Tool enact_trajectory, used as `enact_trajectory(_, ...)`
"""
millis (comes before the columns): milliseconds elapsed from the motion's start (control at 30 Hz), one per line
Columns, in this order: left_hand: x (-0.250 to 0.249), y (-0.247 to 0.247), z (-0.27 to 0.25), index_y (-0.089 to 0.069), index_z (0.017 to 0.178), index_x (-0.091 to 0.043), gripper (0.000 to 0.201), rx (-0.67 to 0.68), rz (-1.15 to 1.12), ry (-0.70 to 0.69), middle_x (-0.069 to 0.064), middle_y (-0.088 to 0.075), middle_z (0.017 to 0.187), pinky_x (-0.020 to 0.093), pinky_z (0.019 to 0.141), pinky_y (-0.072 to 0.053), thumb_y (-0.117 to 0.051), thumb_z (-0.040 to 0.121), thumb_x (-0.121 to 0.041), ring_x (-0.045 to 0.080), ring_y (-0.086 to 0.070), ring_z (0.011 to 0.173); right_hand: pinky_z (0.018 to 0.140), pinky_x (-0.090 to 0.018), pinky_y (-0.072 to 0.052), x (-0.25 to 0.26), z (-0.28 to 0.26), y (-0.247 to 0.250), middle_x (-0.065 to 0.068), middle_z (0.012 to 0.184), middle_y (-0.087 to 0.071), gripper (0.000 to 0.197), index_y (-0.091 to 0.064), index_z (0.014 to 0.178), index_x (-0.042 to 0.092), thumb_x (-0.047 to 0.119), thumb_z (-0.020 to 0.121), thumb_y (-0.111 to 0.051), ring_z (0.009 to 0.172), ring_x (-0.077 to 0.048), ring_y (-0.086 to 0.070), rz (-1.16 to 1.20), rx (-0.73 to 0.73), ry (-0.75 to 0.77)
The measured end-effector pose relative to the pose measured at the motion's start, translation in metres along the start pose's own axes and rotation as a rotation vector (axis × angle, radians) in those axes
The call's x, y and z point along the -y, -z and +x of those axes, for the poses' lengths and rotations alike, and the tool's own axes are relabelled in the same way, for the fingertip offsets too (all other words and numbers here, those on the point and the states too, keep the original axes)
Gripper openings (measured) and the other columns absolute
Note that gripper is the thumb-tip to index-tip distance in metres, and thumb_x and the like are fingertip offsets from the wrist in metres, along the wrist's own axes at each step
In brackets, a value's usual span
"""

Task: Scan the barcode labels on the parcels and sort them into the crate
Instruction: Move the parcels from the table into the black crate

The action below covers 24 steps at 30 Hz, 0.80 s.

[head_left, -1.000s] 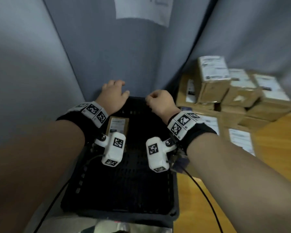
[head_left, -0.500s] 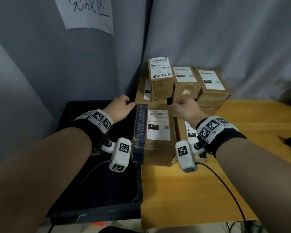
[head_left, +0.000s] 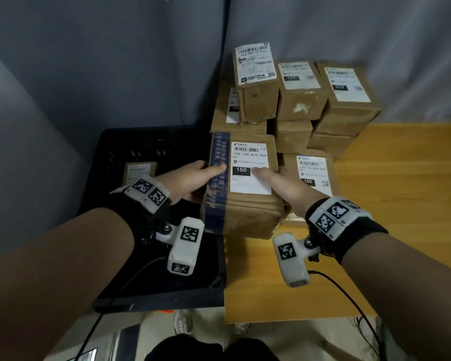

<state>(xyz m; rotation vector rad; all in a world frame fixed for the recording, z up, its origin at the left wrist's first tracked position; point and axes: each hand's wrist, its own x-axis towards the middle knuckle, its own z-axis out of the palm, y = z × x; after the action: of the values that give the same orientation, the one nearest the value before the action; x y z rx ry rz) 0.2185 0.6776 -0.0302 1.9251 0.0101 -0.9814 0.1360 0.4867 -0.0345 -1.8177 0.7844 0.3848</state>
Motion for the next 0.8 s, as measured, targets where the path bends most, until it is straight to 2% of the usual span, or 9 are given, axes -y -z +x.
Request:
enact_trajectory(100, -0.007, 0.025, -0.007, -0.054, 0.117, -0.020, 0.044, -0.015, 0.048, -0.035, -0.002, -0.071, 0.102, 0.039, 0.089, -0.054, -0.059, 0.087, -0.053, 0.016, -0.068, 0.094, 0.098, -0.041, -0.047, 0.013, -0.011, -0.006, 0.005, 0.128, -0.053, 0.082, -0.039, 0.137, 0.020, 0.069, 0.075, -0.061, 0.111, -0.022, -0.056, -0.013, 0.035, 0.033)
enact_trajectory(200, -0.013, 0.061, -0.018, -0.063, 0.114, -0.017, 0.045, 0.028, 0.164, -0.079, 0.001, -0.074, 0.100, 0.037, 0.086, -0.055, -0.054, 0.089, -0.054, 0.019, -0.071, 0.091, 0.083, -0.028, -0.049, 0.030, -0.021, -0.022, 0.006, 0.128, -0.057, 0.052, -0.054, 0.124, 0.020, 0.054, 0.085, -0.063, 0.100, -0.014, -0.060, 0.063, 0.107, 0.097)
enact_trajectory(267, -0.010, 0.086, -0.022, -0.066, 0.112, -0.014, 0.049, 0.034, 0.222, -0.098, 0.003, -0.075, 0.100, 0.041, 0.091, -0.054, -0.053, 0.090, -0.056, 0.021, -0.072, 0.092, 0.078, -0.022, -0.052, 0.042, -0.023, -0.038, 0.004, 0.115, -0.068, 0.043, -0.061, 0.121, 0.020, 0.047, 0.087, -0.064, 0.095, -0.010, -0.065, 0.100, 0.155, 0.135)
enact_trajectory(367, 0.003, 0.125, -0.022, -0.063, 0.114, -0.019, 0.049, -0.072, 0.261, -0.103, 0.000, -0.074, 0.102, 0.040, 0.089, -0.053, -0.057, 0.085, -0.059, 0.019, -0.071, 0.091, 0.063, -0.015, -0.054, 0.058, -0.024, -0.073, 0.011, 0.098, -0.071, 0.018, -0.065, 0.104, 0.025, 0.037, 0.090, -0.066, 0.086, -0.009, -0.068, 0.157, 0.193, 0.198)
enact_trajectory(467, 0.024, 0.154, -0.019, -0.060, 0.117, -0.024, 0.040, -0.141, 0.195, -0.125, -0.001, -0.072, 0.107, 0.035, 0.087, -0.053, -0.056, 0.089, -0.052, 0.018, -0.070, 0.094, 0.081, -0.023, -0.056, 0.064, -0.010, -0.115, 0.002, 0.112, -0.072, 0.032, -0.066, 0.113, 0.016, 0.033, 0.086, -0.071, 0.098, -0.015, -0.068, 0.233, 0.174, 0.268)
enact_trajectory(567, 0.049, 0.166, -0.008, -0.053, 0.126, -0.027, 0.034, -0.157, 0.074, -0.165, -0.002, -0.069, 0.116, 0.034, 0.091, -0.050, -0.051, 0.096, -0.042, 0.014, -0.068, 0.098, 0.067, -0.008, -0.050, 0.067, 0.009, -0.155, -0.001, 0.116, -0.066, 0.049, -0.054, 0.124, 0.006, 0.029, 0.085, -0.074, 0.096, -0.012, -0.062, 0.260, 0.019, 0.266)
enact_trajectory(633, 0.066, 0.168, 0.007, -0.040, 0.137, -0.035, 0.040, -0.159, 0.036, -0.127, -0.007, -0.063, 0.124, 0.034, 0.087, -0.049, -0.044, 0.098, -0.045, 0.012, -0.063, 0.104, 0.072, -0.013, -0.050, 0.067, 0.027, -0.178, -0.003, 0.117, -0.062, 0.053, -0.050, 0.124, 0.010, 0.032, 0.083, -0.074, 0.095, -0.012, -0.060, 0.307, -0.024, 0.250)
enact_trajectory(700, 0.083, 0.168, 0.028, -0.024, 0.144, -0.046, 0.050, -0.146, 0.022, -0.022, -0.011, -0.056, 0.128, 0.038, 0.087, -0.046, -0.037, 0.096, -0.056, 0.016, -0.056, 0.112, 0.093, -0.031, -0.051, 0.062, 0.051, -0.194, -0.005, 0.127, -0.055, 0.069, -0.046, 0.131, 0.021, 0.047, 0.072, -0.071, 0.107, -0.017, -0.058, 0.314, -0.014, 0.219)
enact_trajectory(800, 0.105, 0.163, 0.067, -0.016, 0.148, -0.043, 0.059, -0.140, 0.006, 0.081, -0.005, -0.051, 0.138, 0.044, 0.098, -0.046, -0.033, 0.095, -0.061, 0.022, -0.054, 0.119, 0.106, -0.049, -0.041, 0.049, 0.091, -0.208, 0.003, 0.140, -0.037, 0.085, -0.022, 0.142, 0.056, 0.053, 0.071, -0.068, 0.124, -0.024, -0.046, 0.244, 0.168, 0.096)
